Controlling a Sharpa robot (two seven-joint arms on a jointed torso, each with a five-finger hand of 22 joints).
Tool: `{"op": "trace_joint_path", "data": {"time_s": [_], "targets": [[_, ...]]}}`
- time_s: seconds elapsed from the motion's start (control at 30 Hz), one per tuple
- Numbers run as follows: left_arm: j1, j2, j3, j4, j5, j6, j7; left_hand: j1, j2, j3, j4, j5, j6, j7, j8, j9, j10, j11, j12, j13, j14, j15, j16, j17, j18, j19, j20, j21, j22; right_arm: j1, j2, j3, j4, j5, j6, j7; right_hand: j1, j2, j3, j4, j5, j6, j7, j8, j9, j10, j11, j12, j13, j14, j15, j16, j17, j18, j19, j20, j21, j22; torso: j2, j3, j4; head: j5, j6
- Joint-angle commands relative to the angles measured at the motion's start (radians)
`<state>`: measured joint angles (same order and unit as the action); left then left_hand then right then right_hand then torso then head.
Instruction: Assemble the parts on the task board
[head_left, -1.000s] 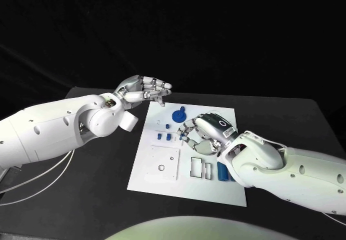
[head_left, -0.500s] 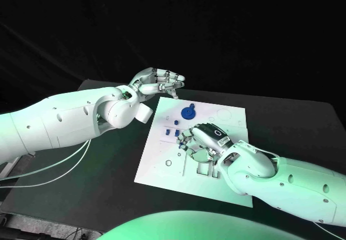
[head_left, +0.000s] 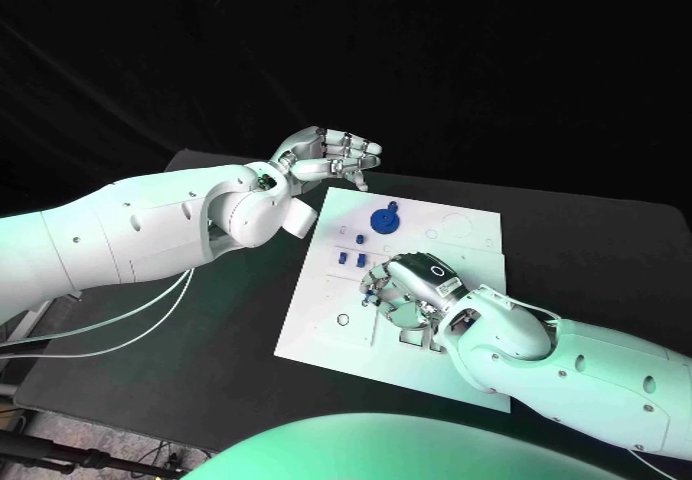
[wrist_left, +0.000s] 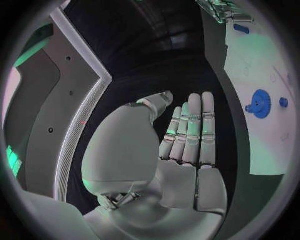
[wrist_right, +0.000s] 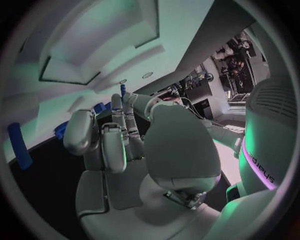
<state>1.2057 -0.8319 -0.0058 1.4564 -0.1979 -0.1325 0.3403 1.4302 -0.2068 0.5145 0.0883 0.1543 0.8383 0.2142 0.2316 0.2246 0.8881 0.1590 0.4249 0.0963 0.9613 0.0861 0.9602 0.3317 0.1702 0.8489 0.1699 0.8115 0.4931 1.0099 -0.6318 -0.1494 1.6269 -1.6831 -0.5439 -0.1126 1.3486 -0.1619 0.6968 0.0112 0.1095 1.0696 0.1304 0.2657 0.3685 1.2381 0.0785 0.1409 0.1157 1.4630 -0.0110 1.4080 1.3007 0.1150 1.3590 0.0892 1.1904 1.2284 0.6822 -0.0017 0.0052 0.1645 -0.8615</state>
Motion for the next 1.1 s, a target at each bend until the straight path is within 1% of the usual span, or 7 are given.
{"op": "trace_joint_path", "data": {"time_s": [0.03, 0.2, 0.37, 0.87, 1.1], "targets": [[0.000, 0.002, 0.001, 0.000, 0.005, 0.002, 0.014, -0.008, 0.003, -0.007, 0.000, 0.000, -0.007, 0.013, 0.000, -0.002, -0.008, 0.002, 0.005, 0.001, -0.006, 0.000, -0.001, 0.001, 0.012, -0.001, 0.008, -0.005, -0.001, -0.002, 0.004, 0.000, -0.003, -0.040, 0.032, -0.023, -0.002, 0.008, 0.006, -0.002, 0.001, 0.000, 0.003, 0.003, 0.000, 0.019, -0.017, 0.001, 0.001, 0.059, -0.005, 0.007, 0.001, -0.018, 0.000, -0.003, -0.005, -0.001, 0.000, 0.0005, 0.0001, 0.002, -0.004], [0.000, 0.002, 0.001, -0.001, 0.005, 0.005, 0.013, -0.008, 0.003, -0.007, 0.000, 0.000, -0.007, 0.013, 0.000, -0.002, -0.008, 0.002, 0.005, 0.001, -0.006, 0.000, -0.001, 0.001, 0.012, -0.001, 0.008, -0.005, -0.001, -0.004, 0.005, 0.000, -0.006, -0.050, 0.035, -0.030, -0.002, 0.008, 0.006, -0.002, 0.001, 0.000, 0.003, 0.003, 0.000, 0.019, -0.017, 0.001, 0.001, 0.059, -0.005, 0.007, 0.001, -0.018, 0.000, -0.003, -0.005, -0.001, 0.000, -0.0001, -0.0007, 0.003, -0.007], [0.000, 0.001, 0.001, -0.002, 0.005, 0.008, 0.011, -0.009, 0.003, -0.008, 0.000, 0.000, -0.010, 0.013, 0.000, -0.002, -0.012, 0.003, 0.007, 0.001, -0.008, 0.001, -0.001, 0.001, 0.012, -0.002, 0.008, -0.007, -0.003, -0.005, 0.007, 0.000, -0.005, -0.054, 0.036, -0.031, -0.002, 0.008, 0.006, -0.002, 0.001, 0.000, 0.003, 0.003, 0.000, 0.019, -0.017, 0.001, 0.001, 0.059, -0.005, 0.007, 0.001, -0.018, 0.000, -0.003, -0.005, -0.001, 0.000, 0.0004, -0.0005, 0.002, -0.009], [0.000, -0.001, 0.001, -0.006, 0.005, 0.010, 0.007, -0.010, 0.003, -0.008, 0.000, 0.000, -0.012, 0.014, 0.000, -0.002, -0.016, 0.004, 0.008, 0.001, -0.009, 0.001, -0.001, 0.001, 0.012, -0.002, 0.009, -0.009, -0.004, -0.008, 0.011, -0.001, -0.001, -0.051, 0.039, -0.026, -0.002, 0.008, 0.007, -0.003, -0.001, -0.001, 0.002, 0.004, 0.001, 0.019, -0.017, 0.001, 0.001, 0.059, -0.005, 0.007, 0.000, -0.019, 0.001, -0.003, -0.003, 0.001, 0.000, -0.0003, -0.0003, 0.006, -0.011], [0.000, -0.002, 0.001, -0.008, 0.005, 0.012, 0.008, -0.013, 0.003, -0.011, 0.002, 0.000, -0.018, 0.015, 0.001, -0.002, -0.026, 0.006, 0.011, 0.002, -0.011, 0.003, 0.000, 0.001, 0.012, -0.002, 0.011, -0.013, -0.006, -0.008, 0.010, -0.001, 0.000, -0.051, 0.041, -0.032, -0.003, 0.010, 0.008, -0.004, -0.004, -0.002, 0.002, 0.005, 0.003, 0.019, -0.017, 0.000, 0.002, 0.059, -0.005, 0.007, 0.000, -0.018, -0.001, -0.002, -0.004, 0.000, -0.001, 0.0000, -0.0004, 0.007, -0.011]]}}
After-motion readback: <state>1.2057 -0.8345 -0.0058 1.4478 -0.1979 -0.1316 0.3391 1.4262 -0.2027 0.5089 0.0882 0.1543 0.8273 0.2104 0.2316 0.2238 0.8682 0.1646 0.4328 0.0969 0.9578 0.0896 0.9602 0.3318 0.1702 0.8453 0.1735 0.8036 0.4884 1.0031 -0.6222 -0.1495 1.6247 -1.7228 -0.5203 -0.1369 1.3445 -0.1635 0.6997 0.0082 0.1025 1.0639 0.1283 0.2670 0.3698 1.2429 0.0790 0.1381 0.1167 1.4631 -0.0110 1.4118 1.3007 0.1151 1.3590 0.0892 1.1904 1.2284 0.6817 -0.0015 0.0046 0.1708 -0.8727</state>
